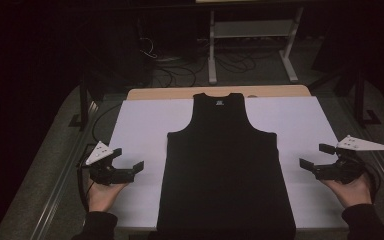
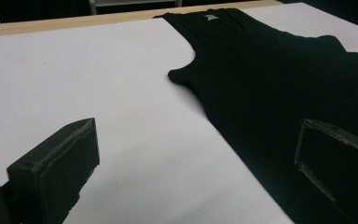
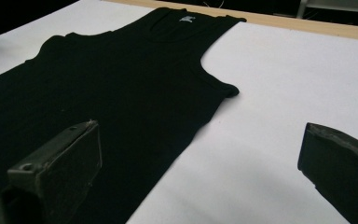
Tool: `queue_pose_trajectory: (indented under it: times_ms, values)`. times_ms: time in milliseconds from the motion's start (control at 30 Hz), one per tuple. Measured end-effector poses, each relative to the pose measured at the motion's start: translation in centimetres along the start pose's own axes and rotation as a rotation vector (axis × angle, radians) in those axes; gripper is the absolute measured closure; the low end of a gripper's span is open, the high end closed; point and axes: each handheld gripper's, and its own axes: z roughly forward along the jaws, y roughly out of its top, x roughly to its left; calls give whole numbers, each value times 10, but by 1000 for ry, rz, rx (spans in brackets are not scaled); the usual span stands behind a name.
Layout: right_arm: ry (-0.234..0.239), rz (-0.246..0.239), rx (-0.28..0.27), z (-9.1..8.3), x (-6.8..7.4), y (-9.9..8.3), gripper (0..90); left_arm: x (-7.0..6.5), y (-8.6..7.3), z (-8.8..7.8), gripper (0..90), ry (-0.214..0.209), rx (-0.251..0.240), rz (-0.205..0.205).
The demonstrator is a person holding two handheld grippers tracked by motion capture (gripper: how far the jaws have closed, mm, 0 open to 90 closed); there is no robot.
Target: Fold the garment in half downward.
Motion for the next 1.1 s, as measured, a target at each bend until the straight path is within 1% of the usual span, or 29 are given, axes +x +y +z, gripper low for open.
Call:
queue_pose_trajectory:
  times_ms: [133,200,400,433,567,633,667,700,733,800,833,900,1000,1100]
  values:
    - [3,-4,1,0,1,0,0,1,0,0,0,-1,2,0]
    - [2,-10,3,0,1,1,0,1,0,0,0,-8,-3,-8]
    - [-2,-9,-4,-3,1,2,0,1,1,-1,0,-18,-6,-6]
    - [-2,-6,-7,-3,1,3,0,1,1,-2,0,-26,-12,-12]
    - [-1,-14,-4,-3,1,5,0,1,2,-2,0,-35,-21,-23]
    - [0,-22,6,-1,1,6,0,1,2,-2,0,-36,-17,-15]
    - [1,-24,8,0,1,6,0,-1,3,-1,0,-38,-6,0]
    - [1,-24,8,0,1,6,0,-1,3,-1,0,-38,-6,0]
    - [0,-30,14,1,2,7,0,-2,5,0,0,-39,2,16]
    - [-2,-36,17,0,3,9,0,-3,5,0,0,-38,0,17]
    - [-2,-40,12,0,4,10,0,-4,7,0,0,-38,6,28]
    - [-3,-47,7,-1,5,12,0,-5,7,0,0,-33,6,32]
    - [7,-47,11,-1,5,16,0,-7,11,1,0,-30,6,57]
    - [11,-54,19,1,6,19,0,-7,14,3,0,-32,15,64]
